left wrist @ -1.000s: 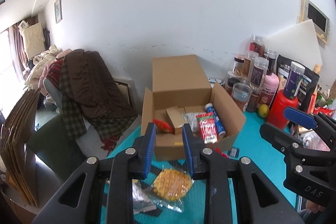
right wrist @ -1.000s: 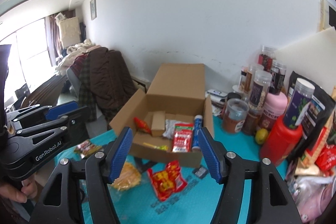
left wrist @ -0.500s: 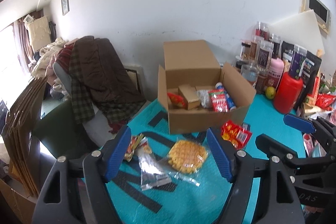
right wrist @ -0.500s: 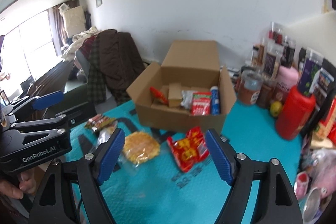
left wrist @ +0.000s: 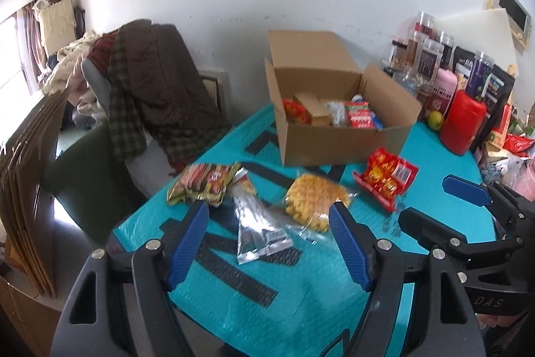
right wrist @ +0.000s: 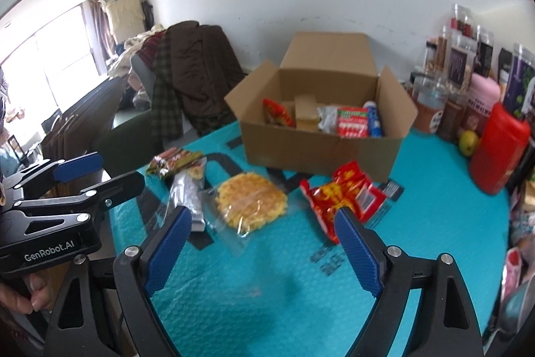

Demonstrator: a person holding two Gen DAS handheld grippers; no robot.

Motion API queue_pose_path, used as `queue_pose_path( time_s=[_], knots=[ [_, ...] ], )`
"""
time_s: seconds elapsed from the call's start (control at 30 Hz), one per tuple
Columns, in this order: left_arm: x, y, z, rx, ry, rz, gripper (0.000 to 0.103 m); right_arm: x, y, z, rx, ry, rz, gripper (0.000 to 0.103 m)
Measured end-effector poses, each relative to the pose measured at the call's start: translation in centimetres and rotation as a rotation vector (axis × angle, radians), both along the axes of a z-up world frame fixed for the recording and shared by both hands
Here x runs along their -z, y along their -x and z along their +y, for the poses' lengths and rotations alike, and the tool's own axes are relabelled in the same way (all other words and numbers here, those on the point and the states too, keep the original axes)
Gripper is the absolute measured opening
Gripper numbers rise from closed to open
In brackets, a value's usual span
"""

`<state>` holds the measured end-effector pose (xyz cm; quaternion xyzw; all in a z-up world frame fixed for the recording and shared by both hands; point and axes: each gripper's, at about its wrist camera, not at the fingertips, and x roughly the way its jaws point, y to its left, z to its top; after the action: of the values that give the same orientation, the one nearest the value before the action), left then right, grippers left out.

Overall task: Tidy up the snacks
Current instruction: 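Withdraw both tools from the box back toward the remaining snacks, then grasp the silver snack bag with the left tool while the right tool grasps the waffle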

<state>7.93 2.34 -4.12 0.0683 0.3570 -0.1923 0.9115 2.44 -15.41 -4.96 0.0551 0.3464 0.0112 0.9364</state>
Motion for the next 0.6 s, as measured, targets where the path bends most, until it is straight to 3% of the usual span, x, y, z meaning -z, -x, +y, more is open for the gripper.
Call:
queue_pose_path(
  time_s=[0.4,0.6],
  knots=[
    [5.1,-3.0,1.1,-0.028,0.049,0.144,0.074,3.6,-1.9,1.0,-0.024,-0.034,0.063,0.088],
    [6.9,-4.7,0.5,-0.048,0.025,0.167,0.074,5.1,-3.3,1.2,-0.042,-0.013,0.1,0.088]
  ],
)
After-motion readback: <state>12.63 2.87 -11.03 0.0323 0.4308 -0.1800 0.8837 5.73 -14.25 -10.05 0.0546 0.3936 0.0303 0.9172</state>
